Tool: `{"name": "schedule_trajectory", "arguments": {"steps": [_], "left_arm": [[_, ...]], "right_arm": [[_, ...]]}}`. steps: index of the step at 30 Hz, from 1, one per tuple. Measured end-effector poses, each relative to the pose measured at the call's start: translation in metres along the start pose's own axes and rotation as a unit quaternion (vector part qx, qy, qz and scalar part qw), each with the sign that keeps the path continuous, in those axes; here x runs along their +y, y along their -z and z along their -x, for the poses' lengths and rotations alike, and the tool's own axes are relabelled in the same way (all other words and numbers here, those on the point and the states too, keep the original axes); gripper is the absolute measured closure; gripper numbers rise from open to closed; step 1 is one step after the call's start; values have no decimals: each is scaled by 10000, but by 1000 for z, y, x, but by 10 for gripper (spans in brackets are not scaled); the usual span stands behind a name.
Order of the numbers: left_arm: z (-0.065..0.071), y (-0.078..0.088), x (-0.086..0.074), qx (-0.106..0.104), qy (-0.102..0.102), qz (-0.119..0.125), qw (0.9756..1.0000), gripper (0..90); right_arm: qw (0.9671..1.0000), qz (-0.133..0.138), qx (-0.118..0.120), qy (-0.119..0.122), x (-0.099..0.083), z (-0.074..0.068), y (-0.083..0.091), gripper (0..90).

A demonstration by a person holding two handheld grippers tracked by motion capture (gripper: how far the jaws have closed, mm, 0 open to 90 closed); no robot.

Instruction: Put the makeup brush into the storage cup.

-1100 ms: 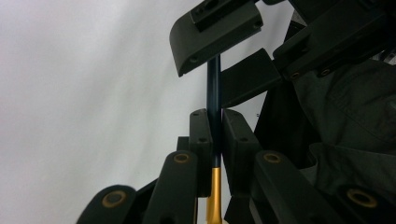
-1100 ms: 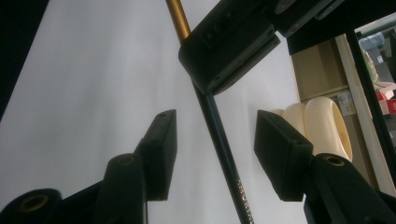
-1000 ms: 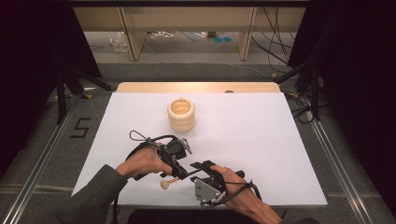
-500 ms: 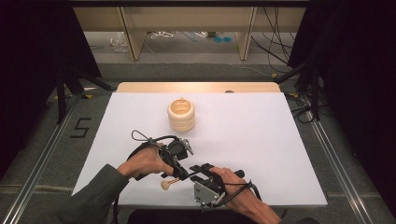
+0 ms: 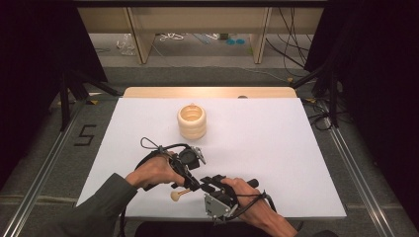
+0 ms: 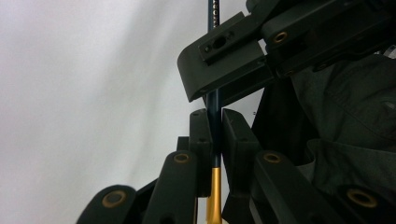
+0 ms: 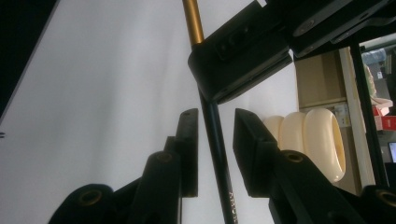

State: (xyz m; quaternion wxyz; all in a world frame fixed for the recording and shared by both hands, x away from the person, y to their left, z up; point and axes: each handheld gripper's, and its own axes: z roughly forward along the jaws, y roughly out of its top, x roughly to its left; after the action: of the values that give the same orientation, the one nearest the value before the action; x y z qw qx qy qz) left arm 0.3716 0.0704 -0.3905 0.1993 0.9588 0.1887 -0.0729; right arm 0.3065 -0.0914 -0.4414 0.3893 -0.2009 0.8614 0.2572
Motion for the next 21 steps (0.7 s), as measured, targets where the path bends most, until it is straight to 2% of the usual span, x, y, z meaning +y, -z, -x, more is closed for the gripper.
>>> {"name": "schedule_trajectory", "arguments": {"steps": [3,4,5,6,7,9,11,13,14,15,17,18,19,20,21], "left_arm": [[0,0,0,-11,-2,6,10000,829],[0,0,0,-11,2,7,10000,829],[0,-1,0,-6,11,12,10000,829],[0,-1,0,-9,19,17,10000,829],[0,-1,0,-9,20,12,10000,829],[1,-2,0,-30,21,-8,10000,829],[1,-2,1,-23,16,-13,10000,829],[1,-2,1,-23,-2,-37,10000,829],[1,-2,1,-20,28,-26,10000,829],[2,-1,1,-21,28,-33,10000,829],[2,-1,2,-16,13,-45,10000,829],[1,-1,2,-8,-27,-37,10000,829],[0,1,2,-12,-144,-146,9998,829],[0,1,2,-13,-139,-143,9998,829],[1,0,2,-15,-39,-70,10000,828]], "right_arm": [[10000,-11,0,41,0,0,0,732],[9999,-66,-15,-94,0,-2,1,736],[9999,-61,-17,-97,0,-2,0,738],[10000,60,24,-54,0,-2,-2,742],[10000,10,15,-66,0,-2,-1,745],[9999,-3,48,111,1,-1,0,759],[9999,-80,30,72,1,-1,1,773],[9999,-61,64,117,1,-2,0,797],[9997,16,81,231,0,0,-1,802],[9999,-59,92,110,1,-2,0,811],[9999,-122,84,61,2,-3,0,825],[9998,-104,85,126,1,-3,0,832],[9998,-114,101,142,2,-3,0,837],[9998,-109,110,148,1,-3,0,839],[9998,-111,109,152,1,-3,0,840]]}}
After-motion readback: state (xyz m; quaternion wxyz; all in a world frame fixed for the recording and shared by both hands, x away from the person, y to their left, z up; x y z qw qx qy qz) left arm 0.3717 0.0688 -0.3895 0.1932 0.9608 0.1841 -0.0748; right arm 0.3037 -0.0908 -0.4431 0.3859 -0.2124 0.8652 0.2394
